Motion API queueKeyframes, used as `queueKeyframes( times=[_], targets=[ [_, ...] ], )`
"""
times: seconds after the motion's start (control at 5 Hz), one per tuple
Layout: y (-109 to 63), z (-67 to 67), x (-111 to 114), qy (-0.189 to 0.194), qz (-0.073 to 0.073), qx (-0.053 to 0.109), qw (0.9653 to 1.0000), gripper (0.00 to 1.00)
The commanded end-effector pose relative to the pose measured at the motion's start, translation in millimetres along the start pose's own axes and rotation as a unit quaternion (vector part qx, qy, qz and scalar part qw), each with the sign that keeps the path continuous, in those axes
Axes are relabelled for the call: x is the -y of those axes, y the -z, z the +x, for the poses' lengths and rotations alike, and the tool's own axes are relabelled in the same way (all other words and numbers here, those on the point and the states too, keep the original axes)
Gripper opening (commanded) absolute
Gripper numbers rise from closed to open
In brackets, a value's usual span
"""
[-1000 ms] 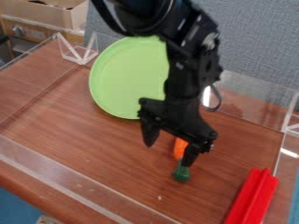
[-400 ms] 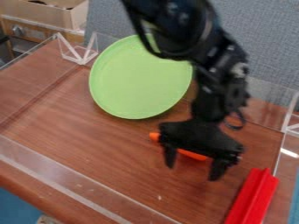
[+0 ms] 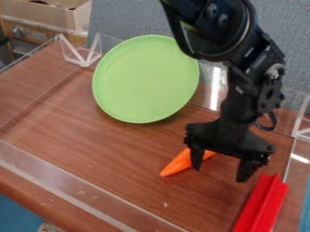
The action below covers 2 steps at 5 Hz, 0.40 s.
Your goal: Put the carrot on the left side
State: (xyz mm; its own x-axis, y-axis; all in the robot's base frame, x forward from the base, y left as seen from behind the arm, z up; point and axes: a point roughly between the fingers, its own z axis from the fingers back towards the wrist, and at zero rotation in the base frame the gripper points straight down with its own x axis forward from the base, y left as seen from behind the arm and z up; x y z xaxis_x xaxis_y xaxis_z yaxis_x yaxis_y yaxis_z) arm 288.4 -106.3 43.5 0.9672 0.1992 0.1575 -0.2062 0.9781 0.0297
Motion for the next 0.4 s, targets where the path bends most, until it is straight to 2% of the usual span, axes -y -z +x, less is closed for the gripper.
queueKeyframes(
  times=[0.0, 0.2],
  targets=[
    [-2.1, 3.5, -9.0, -0.014, 0.004, 0.008, 0.9999, 1.00],
    [2.1, 1.5, -12.5, -0.019, 0.011, 0.008, 0.9997, 1.00]
  ],
)
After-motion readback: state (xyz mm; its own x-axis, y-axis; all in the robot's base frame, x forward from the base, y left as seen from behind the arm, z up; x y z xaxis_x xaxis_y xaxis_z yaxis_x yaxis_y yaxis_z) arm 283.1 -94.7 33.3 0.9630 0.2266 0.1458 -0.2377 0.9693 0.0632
